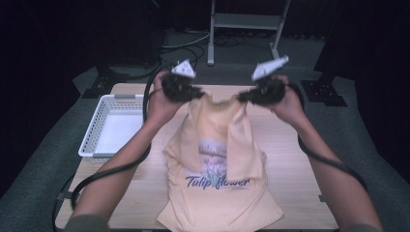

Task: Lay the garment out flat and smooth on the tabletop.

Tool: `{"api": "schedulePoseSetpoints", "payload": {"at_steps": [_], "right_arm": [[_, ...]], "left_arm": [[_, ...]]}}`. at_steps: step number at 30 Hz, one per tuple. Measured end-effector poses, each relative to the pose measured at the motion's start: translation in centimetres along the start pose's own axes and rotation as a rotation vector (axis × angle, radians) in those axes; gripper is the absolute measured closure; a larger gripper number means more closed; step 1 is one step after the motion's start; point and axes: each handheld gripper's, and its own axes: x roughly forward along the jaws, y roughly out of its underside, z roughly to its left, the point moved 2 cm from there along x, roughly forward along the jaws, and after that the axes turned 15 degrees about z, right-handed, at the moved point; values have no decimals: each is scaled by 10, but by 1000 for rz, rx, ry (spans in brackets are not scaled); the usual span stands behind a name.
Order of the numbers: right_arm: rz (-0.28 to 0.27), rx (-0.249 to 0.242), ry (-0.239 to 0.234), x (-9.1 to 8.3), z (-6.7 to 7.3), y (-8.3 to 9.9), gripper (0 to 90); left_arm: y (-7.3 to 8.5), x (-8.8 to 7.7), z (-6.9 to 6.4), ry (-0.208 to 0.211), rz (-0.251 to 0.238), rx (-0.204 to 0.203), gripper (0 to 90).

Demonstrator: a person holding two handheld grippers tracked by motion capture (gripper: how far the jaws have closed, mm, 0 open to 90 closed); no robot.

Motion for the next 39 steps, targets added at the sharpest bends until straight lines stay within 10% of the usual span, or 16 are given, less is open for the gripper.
{"api": "schedulePoseSetpoints", "payload": {"at_steps": [2,5,21,30,39], "right_arm": [[-16,54,56,-1,-18,-12,696],[-31,147,63,-1,-43,-27,628],[124,79,-130,68,57,79,416],[189,48,-181,106,110,123,331],[156,27,-132,111,124,132,309]], "left_arm": [[-19,8,24,-66,-39,-68,566],[-22,21,30,53,-63,-140,579],[73,71,-68,291,92,-37,423],[115,89,-101,278,204,-6,395],[128,94,-114,269,238,0,378]]}}
